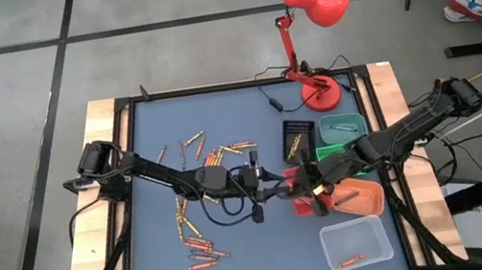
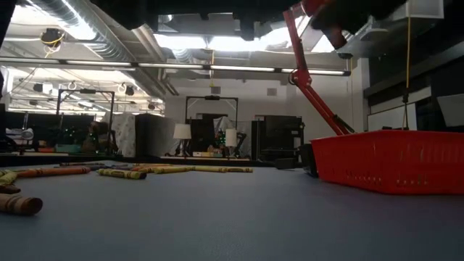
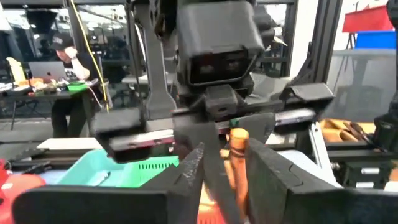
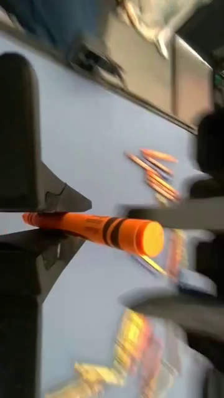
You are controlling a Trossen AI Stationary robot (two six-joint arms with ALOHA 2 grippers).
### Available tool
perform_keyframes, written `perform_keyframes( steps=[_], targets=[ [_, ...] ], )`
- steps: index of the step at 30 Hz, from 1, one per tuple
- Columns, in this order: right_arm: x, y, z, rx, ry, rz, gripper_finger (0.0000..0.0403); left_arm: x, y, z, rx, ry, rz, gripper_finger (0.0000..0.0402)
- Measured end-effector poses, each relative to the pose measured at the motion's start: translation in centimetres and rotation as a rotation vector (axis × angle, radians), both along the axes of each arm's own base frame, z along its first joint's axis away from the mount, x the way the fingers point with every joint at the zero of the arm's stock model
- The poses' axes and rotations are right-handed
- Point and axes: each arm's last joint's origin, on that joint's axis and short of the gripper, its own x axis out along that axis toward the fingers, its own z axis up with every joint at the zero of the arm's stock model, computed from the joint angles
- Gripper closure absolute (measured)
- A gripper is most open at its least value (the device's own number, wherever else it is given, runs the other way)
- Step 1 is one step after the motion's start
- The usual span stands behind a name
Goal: Sort crayons
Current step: Put the orange crayon into the transparent bin, then put the brown crayon into the red basket
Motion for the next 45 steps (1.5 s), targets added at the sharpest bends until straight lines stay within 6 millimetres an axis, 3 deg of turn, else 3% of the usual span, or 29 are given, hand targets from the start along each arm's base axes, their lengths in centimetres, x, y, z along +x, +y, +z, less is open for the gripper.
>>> perform_keyframes(
  steps=[10,16,26,36,41,45],
  targets=[
    [-1.9,0.7,-1.7,0.307,0.404,0.186,0.0375,-0.1,-0.8,-1.1,0.024,0.108,-0.016,0.0302],
    [-3.6,2.4,-2.2,0.335,0.551,0.299,0.0385,-0.1,-0.7,-1.1,0.026,0.116,-0.014,0.0302],
    [-6.2,5.9,-2.4,0.274,0.600,0.418,0.0331,-0.1,-0.6,-1.1,0.026,0.116,0.021,0.0301],
    [-7.0,6.9,-2.4,0.286,0.630,0.386,0.0282,-0.2,-0.1,-1.1,0.025,0.117,0.166,0.0301],
    [-6.9,6.7,-2.5,0.267,0.612,0.360,0.0272,-0.2,1.3,-0.7,0.026,0.130,0.255,0.0301],
    [-6.8,6.7,-2.5,0.248,0.599,0.335,0.0272,-0.2,3.6,-0.4,0.010,0.162,0.314,0.0301]
  ],
)
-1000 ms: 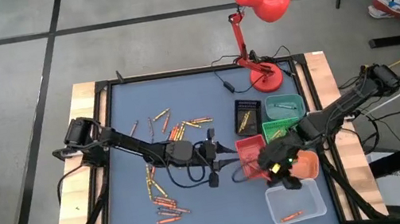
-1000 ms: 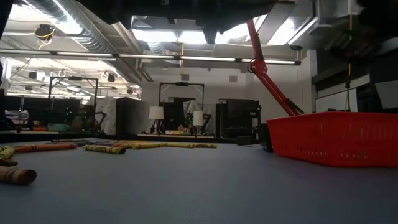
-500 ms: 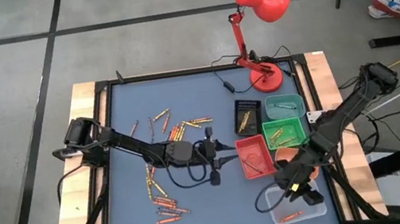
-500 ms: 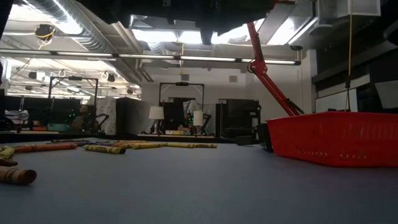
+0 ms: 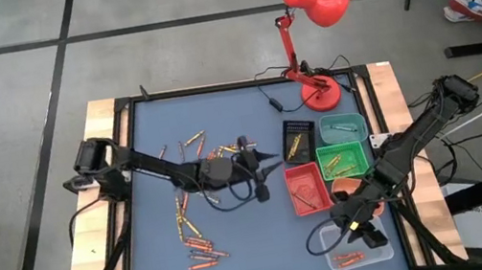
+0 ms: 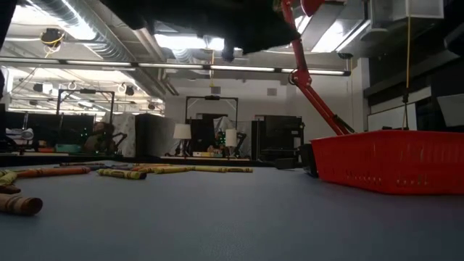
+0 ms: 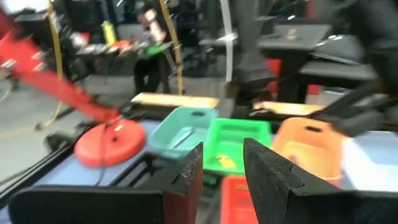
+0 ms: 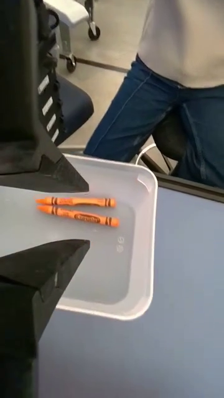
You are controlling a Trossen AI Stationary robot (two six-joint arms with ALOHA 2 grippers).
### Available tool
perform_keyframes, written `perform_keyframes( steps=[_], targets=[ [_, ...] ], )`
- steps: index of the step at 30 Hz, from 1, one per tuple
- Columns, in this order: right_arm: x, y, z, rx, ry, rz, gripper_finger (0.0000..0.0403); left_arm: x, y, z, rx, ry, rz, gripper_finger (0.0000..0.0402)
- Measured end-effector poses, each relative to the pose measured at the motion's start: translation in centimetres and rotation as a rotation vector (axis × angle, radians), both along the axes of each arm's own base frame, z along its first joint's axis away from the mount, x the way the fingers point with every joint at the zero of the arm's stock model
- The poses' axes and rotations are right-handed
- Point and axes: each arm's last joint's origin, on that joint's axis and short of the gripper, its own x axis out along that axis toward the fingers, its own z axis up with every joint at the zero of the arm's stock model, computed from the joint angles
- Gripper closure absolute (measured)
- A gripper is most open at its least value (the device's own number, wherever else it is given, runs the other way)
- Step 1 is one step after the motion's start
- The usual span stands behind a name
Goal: Sort crayons
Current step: Put the brown crayon into the red basket
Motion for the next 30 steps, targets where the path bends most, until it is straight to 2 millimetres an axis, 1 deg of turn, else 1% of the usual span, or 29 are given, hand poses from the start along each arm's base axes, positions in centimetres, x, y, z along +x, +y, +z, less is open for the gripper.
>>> perform_keyframes(
  steps=[3,7,11,15,19,23,27,30],
  targets=[
    [0.0,0.0,0.0,-0.010,-0.008,-0.010,0.0271,-0.2,2.5,0.0,-0.052,0.047,0.058,0.0301],
    [0.1,-0.1,0.0,-0.022,-0.019,-0.023,0.0271,-1.3,6.1,-0.1,-0.163,0.167,0.169,0.0301],
    [0.1,-0.1,0.0,-0.024,-0.018,-0.023,0.0271,-3.7,9.3,-0.5,-0.302,0.347,0.326,0.0301],
    [0.1,-0.1,0.0,-0.024,-0.018,-0.023,0.0271,-6.9,11.6,-0.8,-0.435,0.532,0.498,0.0301],
    [0.1,-0.1,0.0,-0.026,-0.021,-0.019,0.0271,-10.1,12.9,-1.2,-0.558,0.715,0.660,0.0301],
    [0.1,-0.1,0.0,-0.027,-0.022,-0.018,0.0271,-12.3,13.5,-1.9,-0.667,0.874,0.777,0.0301],
    [0.1,-0.1,0.0,-0.027,-0.022,-0.018,0.0271,-13.5,13.7,-2.5,-0.718,0.974,0.858,0.0301],
    [0.1,-0.1,0.0,-0.027,-0.023,-0.017,0.0271,-14.0,13.7,-3.1,-0.747,0.974,0.891,0.0301]
  ],
)
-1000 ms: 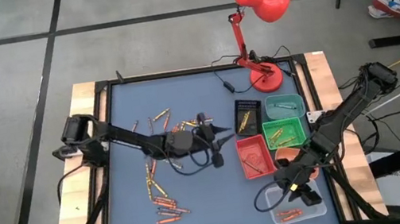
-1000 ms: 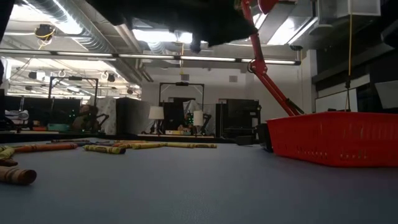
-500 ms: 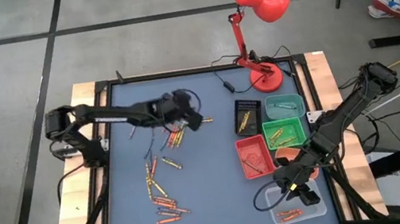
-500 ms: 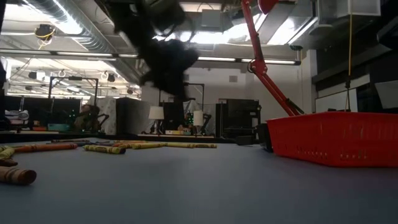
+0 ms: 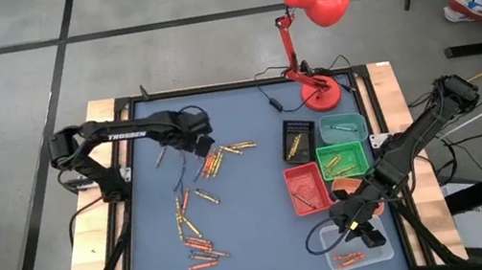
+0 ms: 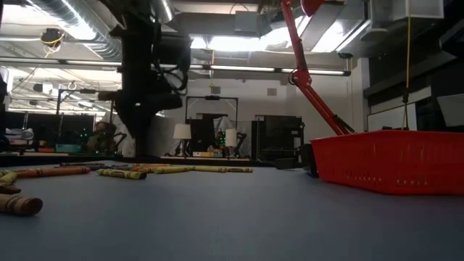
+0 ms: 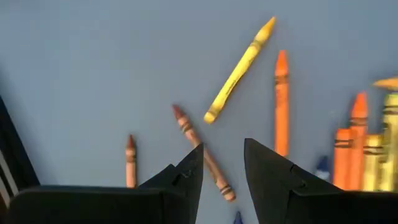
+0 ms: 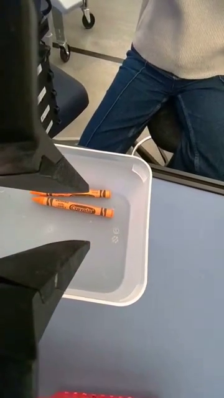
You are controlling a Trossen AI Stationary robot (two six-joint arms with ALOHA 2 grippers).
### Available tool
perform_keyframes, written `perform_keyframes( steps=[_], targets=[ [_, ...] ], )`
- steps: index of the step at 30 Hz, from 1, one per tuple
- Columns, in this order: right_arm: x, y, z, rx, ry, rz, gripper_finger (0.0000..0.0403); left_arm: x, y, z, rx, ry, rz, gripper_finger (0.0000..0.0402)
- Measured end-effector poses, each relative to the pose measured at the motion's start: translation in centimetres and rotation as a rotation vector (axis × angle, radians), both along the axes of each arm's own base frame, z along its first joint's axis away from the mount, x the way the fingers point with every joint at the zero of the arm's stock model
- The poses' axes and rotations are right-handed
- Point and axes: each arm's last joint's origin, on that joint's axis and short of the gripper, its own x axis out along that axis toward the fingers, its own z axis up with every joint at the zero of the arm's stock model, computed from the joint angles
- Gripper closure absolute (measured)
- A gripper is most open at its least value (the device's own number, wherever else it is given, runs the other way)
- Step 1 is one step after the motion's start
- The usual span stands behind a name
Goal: Sort crayons
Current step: Put the brown crayon into the red basket
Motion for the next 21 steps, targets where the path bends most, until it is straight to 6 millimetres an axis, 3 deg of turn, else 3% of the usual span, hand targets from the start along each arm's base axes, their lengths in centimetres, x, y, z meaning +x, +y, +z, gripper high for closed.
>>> perform_keyframes(
  steps=[12,21],
  targets=[
    [0.0,0.0,0.0,-0.001,-0.001,0.002,0.0271,-2.2,-0.6,-4.7,-0.114,-0.046,0.115,0.0301],
    [0.0,0.0,0.0,-0.002,-0.001,0.002,0.0271,-3.0,-0.9,-5.9,-0.117,-0.057,0.140,0.0303]
  ],
)
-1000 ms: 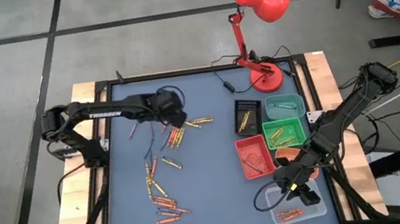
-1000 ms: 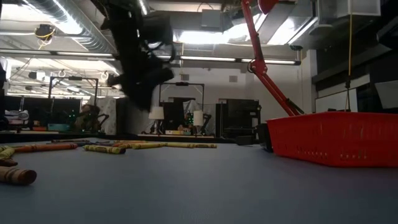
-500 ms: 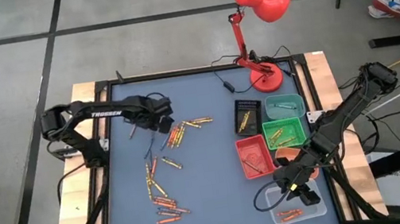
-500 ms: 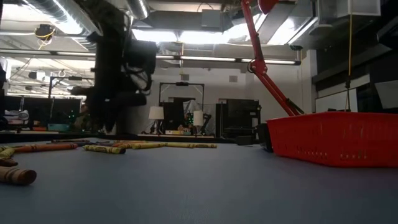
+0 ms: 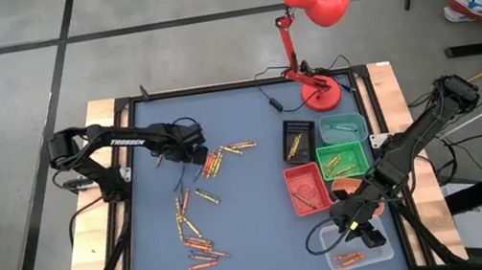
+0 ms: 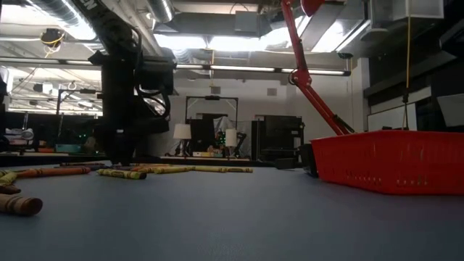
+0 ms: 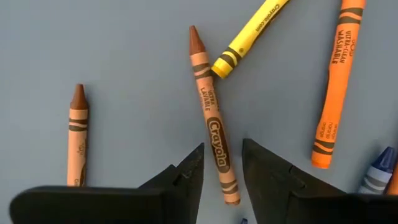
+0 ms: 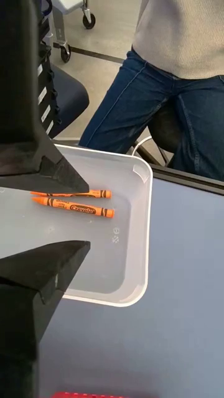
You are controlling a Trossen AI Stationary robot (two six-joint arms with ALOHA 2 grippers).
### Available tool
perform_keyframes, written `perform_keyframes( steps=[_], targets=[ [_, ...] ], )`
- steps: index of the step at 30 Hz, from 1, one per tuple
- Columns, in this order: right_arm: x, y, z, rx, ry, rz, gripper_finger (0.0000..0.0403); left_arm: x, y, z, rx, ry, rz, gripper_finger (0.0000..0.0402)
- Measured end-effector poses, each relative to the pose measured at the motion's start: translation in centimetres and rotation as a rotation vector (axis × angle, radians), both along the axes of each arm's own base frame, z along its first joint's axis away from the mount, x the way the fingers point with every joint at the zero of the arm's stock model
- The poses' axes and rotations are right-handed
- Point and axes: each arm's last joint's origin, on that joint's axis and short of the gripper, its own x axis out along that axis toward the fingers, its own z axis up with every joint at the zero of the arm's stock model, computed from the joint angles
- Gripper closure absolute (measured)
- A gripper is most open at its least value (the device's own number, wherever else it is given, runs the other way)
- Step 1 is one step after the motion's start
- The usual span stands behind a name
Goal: Sort crayons
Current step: Put the brown crayon into the red basket
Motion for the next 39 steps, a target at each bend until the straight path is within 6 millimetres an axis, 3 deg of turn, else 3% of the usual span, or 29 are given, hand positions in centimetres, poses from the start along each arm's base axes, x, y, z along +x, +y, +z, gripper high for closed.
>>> perform_keyframes(
  steps=[14,23,29,32,39],
  targets=[
    [0.0,0.0,0.0,0.000,0.000,0.000,0.0271,0.0,0.2,-0.1,0.009,-0.003,0.004,0.0391],
    [0.0,0.0,0.1,0.003,-0.002,0.000,0.0271,0.2,0.3,1.4,0.055,-0.032,-0.048,0.0398],
    [0.0,0.0,0.1,-0.005,-0.023,0.013,0.0271,2.6,-0.2,4.8,0.122,-0.234,-0.138,0.0398],
    [0.3,0.0,0.2,-0.033,-0.068,-0.023,0.0271,4.7,-1.0,6.2,0.192,-0.419,-0.233,0.0398],
    [0.4,-0.1,0.2,-0.080,-0.124,-0.015,0.0271,9.7,-4.6,8.0,0.355,-0.837,-0.444,0.0399]
  ],
)
